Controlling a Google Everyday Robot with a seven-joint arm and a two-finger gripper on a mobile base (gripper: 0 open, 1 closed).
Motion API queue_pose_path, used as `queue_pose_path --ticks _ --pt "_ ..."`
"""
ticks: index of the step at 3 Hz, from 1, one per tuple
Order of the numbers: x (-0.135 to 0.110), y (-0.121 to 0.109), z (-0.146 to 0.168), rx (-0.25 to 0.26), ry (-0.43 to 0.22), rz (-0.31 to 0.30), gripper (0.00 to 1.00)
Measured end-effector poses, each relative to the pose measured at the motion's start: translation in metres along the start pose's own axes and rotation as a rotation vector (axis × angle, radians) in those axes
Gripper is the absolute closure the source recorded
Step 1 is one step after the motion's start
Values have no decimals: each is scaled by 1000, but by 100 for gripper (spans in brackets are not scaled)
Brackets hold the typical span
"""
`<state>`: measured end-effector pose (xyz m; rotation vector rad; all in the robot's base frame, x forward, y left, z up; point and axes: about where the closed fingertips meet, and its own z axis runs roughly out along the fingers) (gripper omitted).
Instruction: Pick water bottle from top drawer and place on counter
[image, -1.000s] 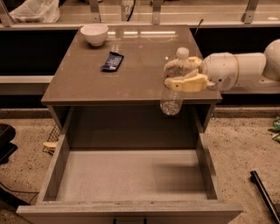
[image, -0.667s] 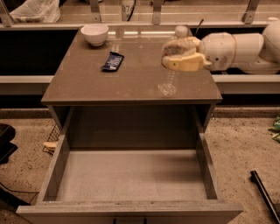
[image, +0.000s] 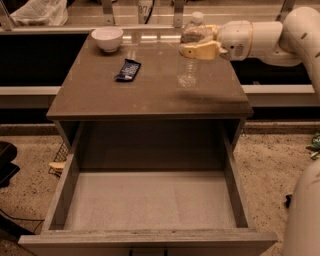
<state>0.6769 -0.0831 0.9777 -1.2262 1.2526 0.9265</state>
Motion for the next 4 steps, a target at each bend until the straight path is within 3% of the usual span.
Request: queue_pose_path --ticks 1,2,3,4 --pt "13 -31 -7 120 54 7 100" --pt "42 -47 -19 232 103 60 100" --pt "66 -53 -26 280 114 111 100" --pt "73 -55 -28 294 111 132 100"
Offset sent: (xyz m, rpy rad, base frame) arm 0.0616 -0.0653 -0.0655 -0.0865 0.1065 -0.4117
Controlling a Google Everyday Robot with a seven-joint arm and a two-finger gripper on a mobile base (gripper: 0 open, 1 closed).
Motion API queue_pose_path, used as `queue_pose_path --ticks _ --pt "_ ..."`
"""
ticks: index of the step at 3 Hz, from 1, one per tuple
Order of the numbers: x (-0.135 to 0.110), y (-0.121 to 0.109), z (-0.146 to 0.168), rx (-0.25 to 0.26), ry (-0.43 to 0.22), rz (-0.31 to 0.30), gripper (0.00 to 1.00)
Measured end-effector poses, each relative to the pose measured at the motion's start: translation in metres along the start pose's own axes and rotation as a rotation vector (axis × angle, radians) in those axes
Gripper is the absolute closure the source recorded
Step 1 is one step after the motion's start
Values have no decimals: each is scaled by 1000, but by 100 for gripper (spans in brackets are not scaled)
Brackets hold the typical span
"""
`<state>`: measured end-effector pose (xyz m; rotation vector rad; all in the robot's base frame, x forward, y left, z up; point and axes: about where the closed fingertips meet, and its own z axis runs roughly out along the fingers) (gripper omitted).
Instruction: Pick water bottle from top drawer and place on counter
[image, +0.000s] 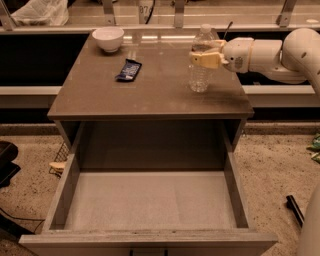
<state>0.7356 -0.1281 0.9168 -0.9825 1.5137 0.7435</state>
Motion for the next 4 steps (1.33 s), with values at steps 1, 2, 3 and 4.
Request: queue_pose_path --ticks 1,2,3,4 --pt "-3 0 0 0 0 0 85" --pt "-3 0 0 0 0 0 62" --pt "-3 0 0 -1 0 0 37" --pt "-3 1 3 -6 -1 1 15"
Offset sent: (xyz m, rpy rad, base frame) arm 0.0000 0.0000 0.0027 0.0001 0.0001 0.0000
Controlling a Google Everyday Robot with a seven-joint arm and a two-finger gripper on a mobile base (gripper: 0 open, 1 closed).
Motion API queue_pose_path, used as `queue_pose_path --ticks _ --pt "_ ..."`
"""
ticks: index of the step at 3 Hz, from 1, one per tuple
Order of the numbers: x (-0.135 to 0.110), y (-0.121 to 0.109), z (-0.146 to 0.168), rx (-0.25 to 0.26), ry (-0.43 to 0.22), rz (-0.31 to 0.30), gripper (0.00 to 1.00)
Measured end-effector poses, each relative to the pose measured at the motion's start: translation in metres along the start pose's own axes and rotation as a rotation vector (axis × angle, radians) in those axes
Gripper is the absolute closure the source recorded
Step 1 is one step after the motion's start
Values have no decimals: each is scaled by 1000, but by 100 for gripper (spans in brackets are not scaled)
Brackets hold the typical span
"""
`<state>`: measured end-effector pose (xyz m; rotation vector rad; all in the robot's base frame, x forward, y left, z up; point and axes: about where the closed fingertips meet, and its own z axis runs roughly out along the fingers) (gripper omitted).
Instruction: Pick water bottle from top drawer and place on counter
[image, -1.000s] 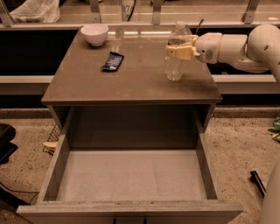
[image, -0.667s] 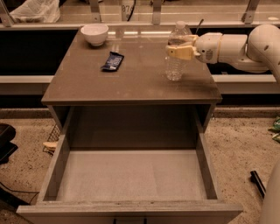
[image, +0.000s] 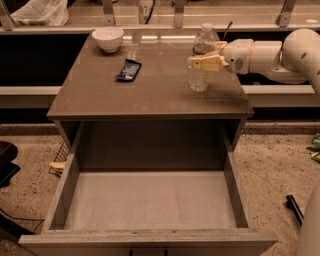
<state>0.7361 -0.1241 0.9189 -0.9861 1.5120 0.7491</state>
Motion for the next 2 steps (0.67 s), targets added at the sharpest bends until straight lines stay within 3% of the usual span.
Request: queue_pose_path --ticks 1,2 --pt "0 1 3 -5 -1 1 0" --pt "0 1 3 -5 -1 1 0"
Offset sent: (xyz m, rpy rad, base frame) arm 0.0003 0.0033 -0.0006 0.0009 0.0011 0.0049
